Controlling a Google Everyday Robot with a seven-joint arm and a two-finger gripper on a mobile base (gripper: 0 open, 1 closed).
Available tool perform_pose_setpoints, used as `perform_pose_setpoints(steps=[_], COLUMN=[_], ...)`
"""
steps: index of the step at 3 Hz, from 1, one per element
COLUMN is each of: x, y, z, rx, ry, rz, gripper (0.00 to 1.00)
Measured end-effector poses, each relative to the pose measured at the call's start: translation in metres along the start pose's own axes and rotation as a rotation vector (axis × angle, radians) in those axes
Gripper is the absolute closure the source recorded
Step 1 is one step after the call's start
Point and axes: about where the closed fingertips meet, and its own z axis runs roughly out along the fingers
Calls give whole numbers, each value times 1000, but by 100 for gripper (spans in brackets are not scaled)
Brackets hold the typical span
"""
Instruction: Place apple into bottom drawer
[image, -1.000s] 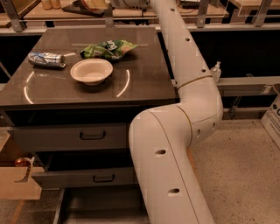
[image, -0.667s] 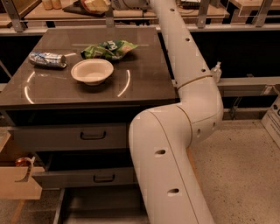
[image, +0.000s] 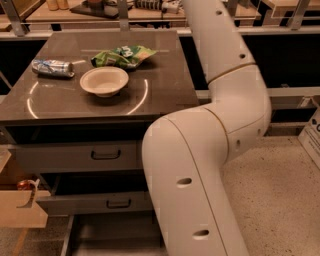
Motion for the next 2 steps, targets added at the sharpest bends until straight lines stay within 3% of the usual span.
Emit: perform_pose_setpoints(steps=[1, 2], x=[-26, -52], y=[14, 46], z=[-23, -54], rx=[-11, -108], ry=[35, 13], rz=[60, 68], gripper=[100, 100])
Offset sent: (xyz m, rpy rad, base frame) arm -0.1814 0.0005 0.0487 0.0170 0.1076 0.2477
